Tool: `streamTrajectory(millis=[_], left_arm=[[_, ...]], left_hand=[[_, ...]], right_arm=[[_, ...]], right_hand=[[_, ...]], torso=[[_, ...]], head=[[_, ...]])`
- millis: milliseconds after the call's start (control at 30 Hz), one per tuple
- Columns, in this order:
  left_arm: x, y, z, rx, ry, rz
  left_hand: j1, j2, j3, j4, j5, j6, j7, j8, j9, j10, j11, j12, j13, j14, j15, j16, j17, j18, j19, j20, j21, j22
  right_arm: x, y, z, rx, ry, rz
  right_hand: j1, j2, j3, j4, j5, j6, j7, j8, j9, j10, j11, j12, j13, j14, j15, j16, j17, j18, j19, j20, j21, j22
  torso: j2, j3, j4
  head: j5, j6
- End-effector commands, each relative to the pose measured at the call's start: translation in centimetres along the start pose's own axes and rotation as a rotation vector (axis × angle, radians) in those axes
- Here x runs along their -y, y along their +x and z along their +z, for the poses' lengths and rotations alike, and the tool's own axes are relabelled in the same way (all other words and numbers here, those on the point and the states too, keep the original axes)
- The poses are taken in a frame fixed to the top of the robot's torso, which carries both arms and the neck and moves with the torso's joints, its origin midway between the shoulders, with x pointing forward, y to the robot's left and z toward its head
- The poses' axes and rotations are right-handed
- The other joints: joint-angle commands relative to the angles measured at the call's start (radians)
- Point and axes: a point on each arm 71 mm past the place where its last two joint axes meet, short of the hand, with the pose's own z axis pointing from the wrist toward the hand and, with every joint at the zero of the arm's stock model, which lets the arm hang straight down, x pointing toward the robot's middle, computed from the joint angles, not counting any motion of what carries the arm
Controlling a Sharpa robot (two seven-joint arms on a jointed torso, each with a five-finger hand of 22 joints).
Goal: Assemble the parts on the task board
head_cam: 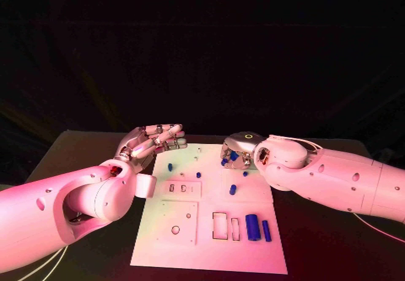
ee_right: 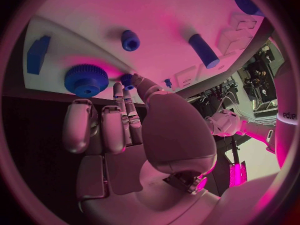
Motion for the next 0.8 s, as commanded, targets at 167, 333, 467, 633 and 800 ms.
streamTrajectory(millis=[167, 333, 467, 633, 800], left_arm=[[0.15, 0.27, 0.01, -0.023, 0.003, -0.013], [0.16, 0.28, 0.01, -0.024, 0.003, -0.013], [0.16, 0.29, 0.01, -0.024, 0.002, -0.013], [0.15, 0.29, 0.02, -0.024, 0.001, -0.013], [0.12, 0.18, 0.05, -0.021, -0.003, -0.013]], left_hand=[[-0.008, 0.004, -0.006, -0.001, 0.001, 0.003, 0.007, -0.008, -0.001, 0.004, 0.005, -0.006, 0.0, 0.001, 0.002, -0.005, -0.001, 0.012, 0.005, 0.001, 0.005, 0.001], [-0.008, 0.004, -0.006, -0.001, 0.001, 0.003, 0.007, -0.008, -0.001, 0.004, 0.005, -0.006, 0.0, 0.001, 0.002, -0.005, -0.001, 0.012, 0.005, 0.001, 0.005, 0.001], [-0.009, 0.004, -0.006, 0.0, 0.001, 0.003, 0.008, -0.009, -0.001, 0.003, 0.006, -0.008, 0.0, 0.001, 0.002, -0.006, -0.001, 0.012, 0.005, 0.001, 0.005, 0.001], [-0.009, 0.004, -0.006, 0.0, 0.001, 0.003, 0.008, -0.01, -0.001, 0.003, 0.006, -0.008, 0.0, 0.001, 0.002, -0.006, -0.001, 0.012, 0.005, 0.001, 0.005, 0.001], [-0.009, 0.005, -0.006, 0.0, 0.001, 0.002, 0.008, -0.01, -0.002, 0.002, 0.006, -0.009, 0.0, 0.002, 0.002, -0.007, -0.001, 0.012, 0.005, 0.001, 0.005, 0.001]], right_arm=[[-0.04, 0.15, 0.05, -0.018, 0.004, -0.019], [0.01, 0.11, 0.07, -0.013, 0.006, -0.015], [0.08, 0.1, 0.15, -0.01, 0.01, -0.013], [0.03, -0.07, 0.16, 0.015, 0.009, -0.007], [-0.2, -0.47, -0.06, 0.065, 0.001, 0.016]], right_hand=[[0.004, 0.007, 0.017, 0.007, 0.009, 0.026, 0.002, 0.011, 0.006, 0.029, -0.009, 0.005, 0.005, 0.059, 0.0, 0.01, 0.005, -0.021, 0.004, 0.0, 0.012, 0.012], [0.004, 0.014, 0.025, 0.012, 0.016, 0.039, 0.002, 0.016, 0.009, 0.042, -0.011, 0.006, 0.008, 0.059, -0.002, 0.014, 0.009, -0.021, 0.004, -0.002, 0.016, 0.018], [0.008, 0.021, 0.035, 0.014, 0.02, 0.05, 0.0, 0.019, 0.012, 0.05, -0.013, 0.004, 0.009, 0.059, -0.004, 0.017, 0.011, -0.022, 0.004, -0.003, 0.02, 0.026], [0.014, 0.029, 0.047, 0.014, 0.017, 0.071, -0.006, 0.028, 0.02, 0.068, -0.019, 0.004, 0.013, 0.059, -0.008, 0.022, 0.015, -0.023, 0.004, -0.006, 0.025, 0.033], [0.02, 0.031, 0.058, 0.012, -0.001, 0.08, -0.009, 0.031, 0.026, 0.079, -0.022, 0.002, 0.014, 0.059, -0.01, 0.024, 0.016, -0.023, 0.005, -0.009, 0.029, 0.04]], torso=[[0.005, 0.0003, 0.0011], [0.008, 0.0004, 0.0016], [0.008, 0.0003, 0.0021], [0.01, 0.0008, 0.0026], [0.011, 0.0006, 0.0026]], head=[[0.0, 0.004], [0.002, 0.004], [0.001, 0.004], [0.002, 0.006], [0.001, 0.011]])
